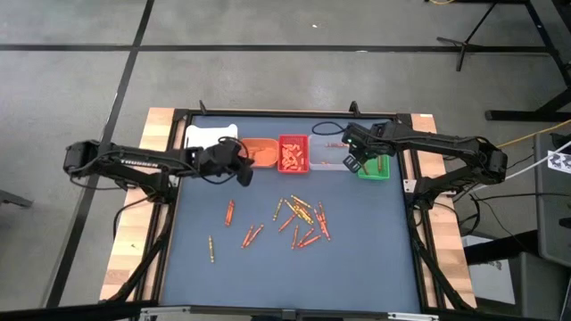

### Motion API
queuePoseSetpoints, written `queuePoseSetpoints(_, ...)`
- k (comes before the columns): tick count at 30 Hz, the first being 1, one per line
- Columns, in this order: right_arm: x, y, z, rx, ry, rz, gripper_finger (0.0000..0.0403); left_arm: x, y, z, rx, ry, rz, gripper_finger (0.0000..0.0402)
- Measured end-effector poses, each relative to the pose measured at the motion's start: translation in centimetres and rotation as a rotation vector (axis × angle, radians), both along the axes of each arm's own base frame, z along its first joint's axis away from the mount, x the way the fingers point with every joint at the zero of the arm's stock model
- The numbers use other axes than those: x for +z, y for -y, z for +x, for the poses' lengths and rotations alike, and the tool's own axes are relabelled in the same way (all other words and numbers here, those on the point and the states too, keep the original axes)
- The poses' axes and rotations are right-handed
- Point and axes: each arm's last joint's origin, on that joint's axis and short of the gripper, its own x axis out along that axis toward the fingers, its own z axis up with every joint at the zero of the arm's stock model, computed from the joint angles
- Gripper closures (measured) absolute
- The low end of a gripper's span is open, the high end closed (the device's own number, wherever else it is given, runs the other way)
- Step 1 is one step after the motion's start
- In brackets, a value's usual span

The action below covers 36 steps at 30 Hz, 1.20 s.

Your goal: Sort crayons

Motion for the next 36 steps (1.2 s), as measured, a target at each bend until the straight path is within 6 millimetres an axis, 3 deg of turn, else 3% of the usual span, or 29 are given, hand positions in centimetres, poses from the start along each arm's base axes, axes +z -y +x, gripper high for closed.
queuePoseSetpoints(9, 0.1, 0.1, 0.2, 0.0, 0.022, -0.009, 0.0283, 1.1, -1.7, 0.3, -0.115, -0.083, 0.354, 0.0393)
queuePoseSetpoints(14, 0.1, 0.1, 0.2, 0.0, 0.023, -0.009, 0.0283, 1.3, -2.2, 0.2, -0.161, -0.144, 0.461, 0.0393)
queuePoseSetpoints(23, 0.1, 0.1, 0.3, 0.005, 0.042, 0.011, 0.0283, 1.0, -3.1, 0.1, -0.166, -0.208, 0.502, 0.0383)
queuePoseSetpoints(36, 0.2, -0.6, 1.4, 0.095, 0.174, 0.14, 0.0283, -0.7, -4.0, 0.7, -0.162, -0.288, 0.47, 0.0319)
